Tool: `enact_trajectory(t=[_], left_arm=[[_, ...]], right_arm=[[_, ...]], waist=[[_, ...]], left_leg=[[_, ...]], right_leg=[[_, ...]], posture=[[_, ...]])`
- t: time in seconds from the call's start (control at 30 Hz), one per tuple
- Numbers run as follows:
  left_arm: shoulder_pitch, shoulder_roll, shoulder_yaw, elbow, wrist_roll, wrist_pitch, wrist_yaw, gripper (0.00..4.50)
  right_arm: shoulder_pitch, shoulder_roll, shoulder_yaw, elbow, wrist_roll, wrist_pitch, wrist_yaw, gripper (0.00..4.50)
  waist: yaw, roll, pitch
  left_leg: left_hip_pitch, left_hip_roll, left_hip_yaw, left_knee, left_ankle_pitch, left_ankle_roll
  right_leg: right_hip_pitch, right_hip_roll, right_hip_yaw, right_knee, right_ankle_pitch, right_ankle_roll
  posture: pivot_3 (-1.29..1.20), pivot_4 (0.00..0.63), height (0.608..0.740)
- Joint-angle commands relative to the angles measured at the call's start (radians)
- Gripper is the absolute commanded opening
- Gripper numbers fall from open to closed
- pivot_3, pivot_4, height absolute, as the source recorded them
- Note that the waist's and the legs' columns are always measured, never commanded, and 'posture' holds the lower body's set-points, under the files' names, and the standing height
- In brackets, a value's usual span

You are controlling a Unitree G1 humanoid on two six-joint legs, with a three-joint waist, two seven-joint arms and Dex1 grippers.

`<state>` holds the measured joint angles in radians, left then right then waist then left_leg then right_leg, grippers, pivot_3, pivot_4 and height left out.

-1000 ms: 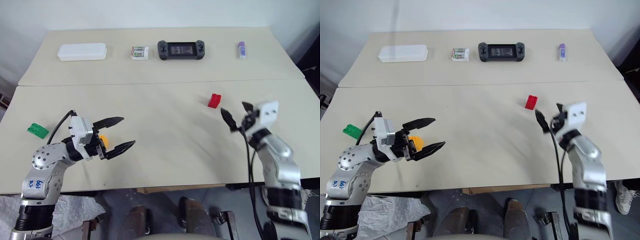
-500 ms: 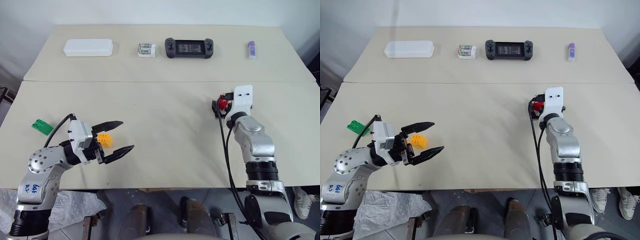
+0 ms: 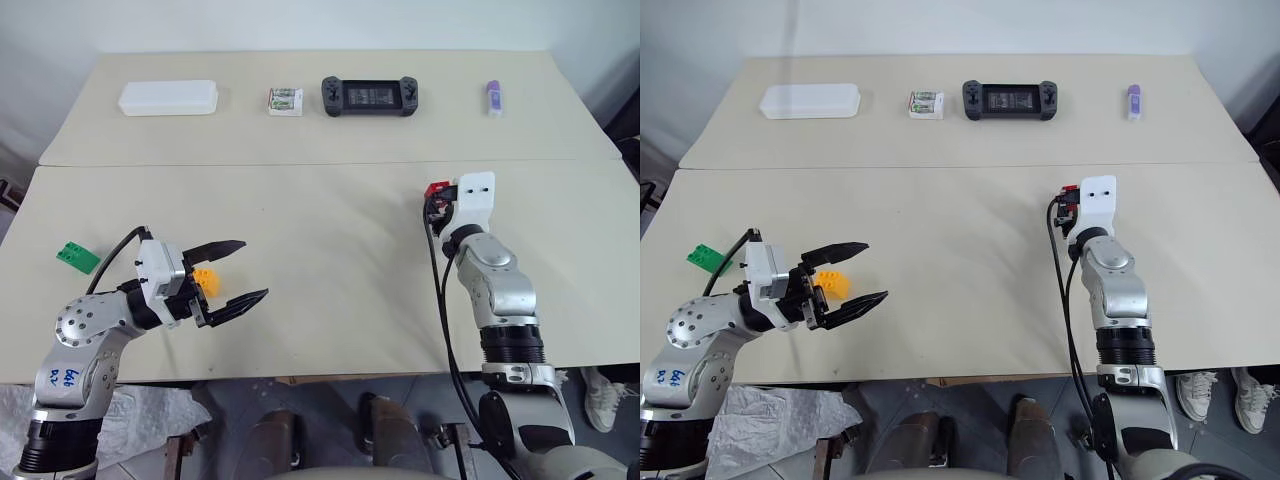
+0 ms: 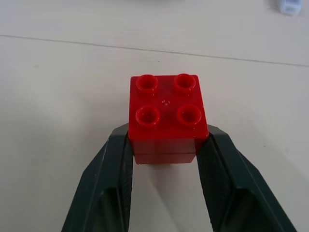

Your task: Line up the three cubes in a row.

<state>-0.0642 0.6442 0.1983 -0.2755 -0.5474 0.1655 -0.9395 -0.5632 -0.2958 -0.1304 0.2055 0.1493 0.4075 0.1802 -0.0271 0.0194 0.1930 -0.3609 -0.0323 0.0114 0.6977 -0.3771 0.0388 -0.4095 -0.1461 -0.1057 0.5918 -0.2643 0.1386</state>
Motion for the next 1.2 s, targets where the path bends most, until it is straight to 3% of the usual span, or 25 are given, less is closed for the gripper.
enact_trajectory(t=[0.03, 0.23, 0.33, 0.4, 0.67, 0.87, 1.03, 1.2], left_arm=[[0.036, 0.021, 0.061, -0.036, -0.039, -0.010, -0.029, 4.50], [0.086, 0.040, 0.092, -0.034, -0.060, -0.020, -0.097, 4.50], [0.083, 0.052, 0.093, -0.019, -0.057, -0.027, -0.127, 4.50], [0.081, 0.053, 0.096, -0.004, -0.047, -0.038, -0.135, 4.50], [0.121, 0.028, 0.103, -0.048, -0.051, -0.012, -0.081, 4.50], [0.156, 0.053, 0.141, -0.042, -0.059, -0.021, -0.108, 4.50], [0.173, 0.076, 0.185, -0.020, -0.065, -0.021, -0.131, 4.50], [0.220, 0.028, 0.291, -0.016, -0.057, -0.053, -0.047, 4.50]], right_arm=[[0.036, -0.111, 0.025, -0.109, 0.132, -0.100, 0.376, 1.48], [0.014, -0.299, 0.074, -0.001, 0.295, -0.228, 1.040, 1.48], [-0.068, -0.354, 0.165, 0.195, 0.226, -0.373, 1.312, 1.48], [-0.137, -0.364, 0.238, 0.338, 0.165, -0.487, 1.414, 1.48], [-0.292, -0.310, 0.382, 0.622, 0.118, -0.731, 1.434, 1.48], [-0.311, -0.304, 0.463, 0.650, 0.128, -0.786, 1.434, 1.48], [-0.303, -0.305, 0.479, 0.591, 0.186, -0.754, 1.434, 3.13], [-0.242, -0.329, 0.368, 0.457, 0.303, -0.721, 1.434, 4.46]], waist=[[0.000, 0.000, 0.000], [0.001, -0.001, 0.000], [0.000, -0.001, 0.000], [-0.001, -0.001, 0.000], [-0.003, -0.001, 0.001], [-0.001, -0.001, 0.000], [-0.002, -0.001, 0.001], [-0.001, -0.001, 0.001]], left_leg=[[0.000, 0.000, 0.000, 0.000, 0.000, 0.000], [0.001, 0.001, 0.001, 0.001, 0.000, 0.001], [0.003, 0.001, 0.001, 0.002, 0.000, 0.001], [0.006, 0.001, 0.002, 0.002, 0.000, 0.001], [0.007, 0.001, 0.000, 0.001, -0.001, 0.000], [0.007, 0.001, -0.002, 0.001, -0.001, 0.000], [0.006, 0.001, -0.002, 0.001, -0.001, 0.000], [0.006, 0.001, -0.002, 0.001, -0.001, 0.000]], right_leg=[[0.000, 0.000, 0.000, 0.000, 0.000, 0.000], [0.003, 0.000, 0.000, -0.002, 0.001, 0.001], [0.005, 0.000, 0.000, -0.003, 0.001, 0.002], [0.008, 0.000, 0.000, -0.003, 0.001, 0.003], [0.009, -0.001, 0.000, -0.004, 0.001, 0.002], [0.009, -0.002, -0.001, -0.004, 0.001, 0.002], [0.009, -0.002, -0.001, -0.004, 0.001, 0.002], [0.009, -0.002, -0.002, -0.004, 0.001, 0.002]], posture=[[0.00, 0.150, 0.740], [0.00, 0.150, 0.740], [0.00, 0.150, 0.740], [0.00, 0.150, 0.740], [0.00, 0.150, 0.740], [0.00, 0.150, 0.740], [0.00, 0.150, 0.740], [0.00, 0.150, 0.740]])
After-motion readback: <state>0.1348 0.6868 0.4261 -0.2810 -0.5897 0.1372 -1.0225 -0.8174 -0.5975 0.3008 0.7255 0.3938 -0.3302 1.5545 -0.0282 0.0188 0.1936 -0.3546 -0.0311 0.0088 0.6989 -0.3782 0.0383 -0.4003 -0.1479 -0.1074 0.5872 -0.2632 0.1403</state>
